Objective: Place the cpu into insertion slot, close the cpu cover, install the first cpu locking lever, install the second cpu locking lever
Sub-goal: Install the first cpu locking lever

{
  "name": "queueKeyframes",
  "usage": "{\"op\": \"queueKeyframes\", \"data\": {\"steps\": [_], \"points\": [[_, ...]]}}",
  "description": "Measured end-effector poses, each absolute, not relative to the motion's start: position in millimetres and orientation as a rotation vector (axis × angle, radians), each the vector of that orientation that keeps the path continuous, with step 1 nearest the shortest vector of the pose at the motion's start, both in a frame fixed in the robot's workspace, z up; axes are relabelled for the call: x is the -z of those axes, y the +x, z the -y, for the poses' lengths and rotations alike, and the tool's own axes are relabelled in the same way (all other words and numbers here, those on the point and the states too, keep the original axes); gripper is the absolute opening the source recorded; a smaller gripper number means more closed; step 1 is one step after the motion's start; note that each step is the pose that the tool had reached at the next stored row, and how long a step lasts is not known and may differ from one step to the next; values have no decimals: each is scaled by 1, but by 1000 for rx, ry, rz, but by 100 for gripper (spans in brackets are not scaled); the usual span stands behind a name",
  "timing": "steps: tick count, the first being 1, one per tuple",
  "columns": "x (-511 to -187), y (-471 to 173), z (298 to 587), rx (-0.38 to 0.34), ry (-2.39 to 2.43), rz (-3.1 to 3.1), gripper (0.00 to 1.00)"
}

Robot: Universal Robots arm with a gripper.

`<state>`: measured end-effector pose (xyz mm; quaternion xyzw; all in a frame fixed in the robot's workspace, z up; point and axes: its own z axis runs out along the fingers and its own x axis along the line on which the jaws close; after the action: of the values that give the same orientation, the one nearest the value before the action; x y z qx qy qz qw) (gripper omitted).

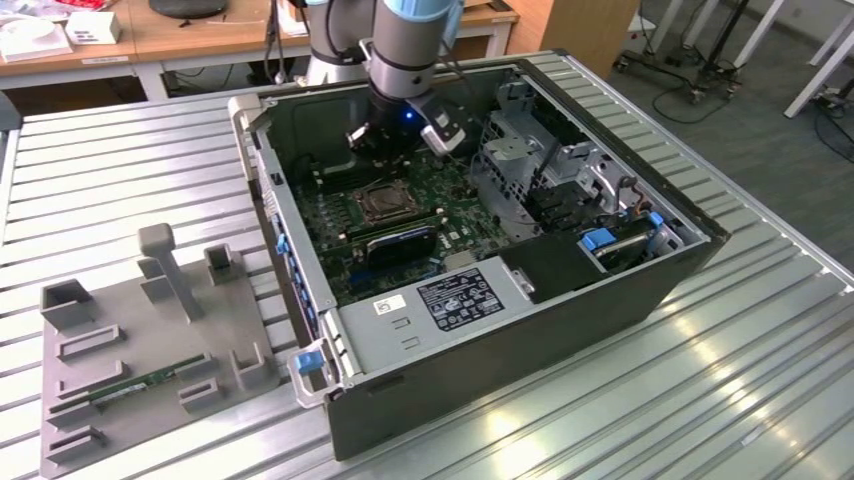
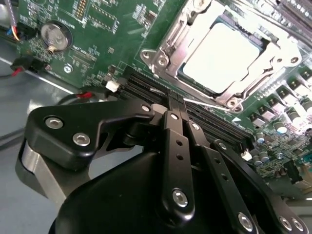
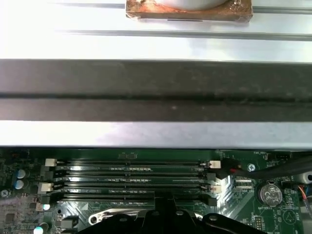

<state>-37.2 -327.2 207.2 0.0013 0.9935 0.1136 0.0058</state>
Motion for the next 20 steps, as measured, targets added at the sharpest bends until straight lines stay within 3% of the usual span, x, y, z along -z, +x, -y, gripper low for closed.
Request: {"op": "queueKeyframes", "data": {"steps": [20], "points": [[-207, -56, 330, -382, 2, -3093, 11]]}}
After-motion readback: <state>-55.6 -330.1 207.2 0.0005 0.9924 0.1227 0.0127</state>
